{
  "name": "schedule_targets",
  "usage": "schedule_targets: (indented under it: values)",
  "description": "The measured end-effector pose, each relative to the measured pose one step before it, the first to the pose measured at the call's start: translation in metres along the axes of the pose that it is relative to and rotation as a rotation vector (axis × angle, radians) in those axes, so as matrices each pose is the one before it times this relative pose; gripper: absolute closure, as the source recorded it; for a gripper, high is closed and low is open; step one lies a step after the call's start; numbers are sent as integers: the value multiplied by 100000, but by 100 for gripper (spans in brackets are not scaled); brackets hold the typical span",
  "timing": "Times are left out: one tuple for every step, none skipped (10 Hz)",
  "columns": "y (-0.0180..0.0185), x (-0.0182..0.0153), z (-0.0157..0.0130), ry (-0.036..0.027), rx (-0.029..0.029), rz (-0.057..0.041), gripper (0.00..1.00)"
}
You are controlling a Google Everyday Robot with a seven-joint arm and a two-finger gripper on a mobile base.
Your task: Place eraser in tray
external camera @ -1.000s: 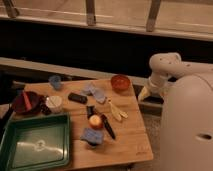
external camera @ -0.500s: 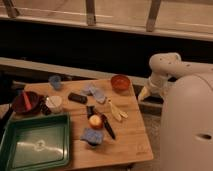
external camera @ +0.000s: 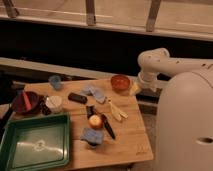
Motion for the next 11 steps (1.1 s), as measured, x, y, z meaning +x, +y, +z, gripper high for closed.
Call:
schedule_targets:
  values:
    - [2026, -1175, -446, -2450, 14, -5400, 20]
    - [2415, -1485, -509, -3103, 130, -6711, 20]
    - [2049, -1359, -473, -2922, -238, -6693, 20]
    - [1678, -1196, -390, -2179, -476, -5883, 20]
    - [2166, -1578, -482, -2459, -1068, -7933, 20]
    - [2263, -1658, -369, -2042, -1691, -7267, 20]
    - [289, -258, -85, -385, -209, -1309, 20]
    - [-218, 169, -21, 61, 160, 344, 20]
    - [38, -25, 12, 14, -25, -63, 20]
    - [140, -121, 12, -49, -83, -243, 20]
    - [-21, 7, 20, -10, -49, 105, 20]
